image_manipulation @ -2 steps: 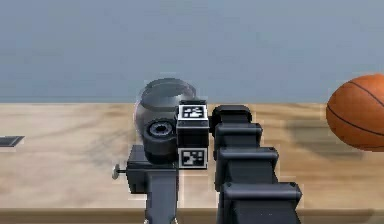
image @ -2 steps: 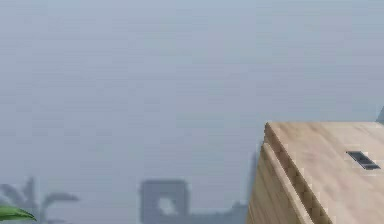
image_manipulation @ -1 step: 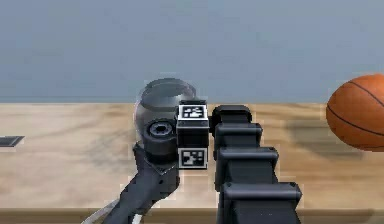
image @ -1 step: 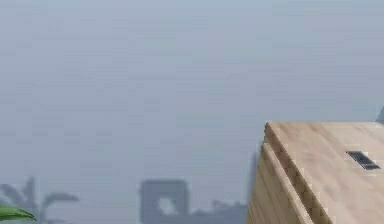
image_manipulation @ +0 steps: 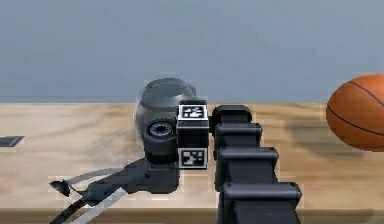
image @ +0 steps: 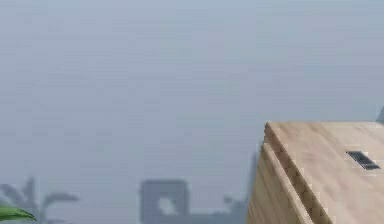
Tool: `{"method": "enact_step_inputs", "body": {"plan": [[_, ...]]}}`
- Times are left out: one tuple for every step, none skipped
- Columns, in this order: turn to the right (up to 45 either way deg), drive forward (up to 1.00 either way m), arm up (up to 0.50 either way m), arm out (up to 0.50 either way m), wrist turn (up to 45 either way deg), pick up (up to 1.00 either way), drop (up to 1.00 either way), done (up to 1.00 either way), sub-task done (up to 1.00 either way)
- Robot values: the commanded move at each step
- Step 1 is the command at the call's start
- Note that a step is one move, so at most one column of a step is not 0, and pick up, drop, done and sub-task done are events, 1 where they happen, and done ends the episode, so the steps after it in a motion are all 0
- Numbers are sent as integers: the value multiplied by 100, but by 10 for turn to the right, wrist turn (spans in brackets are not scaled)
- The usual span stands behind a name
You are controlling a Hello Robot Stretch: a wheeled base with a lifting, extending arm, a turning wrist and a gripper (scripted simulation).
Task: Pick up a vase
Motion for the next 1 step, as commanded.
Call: {"method": "enact_step_inputs", "body": {"plan": [[0,0,0,0,450,0,0,0,0]]}}
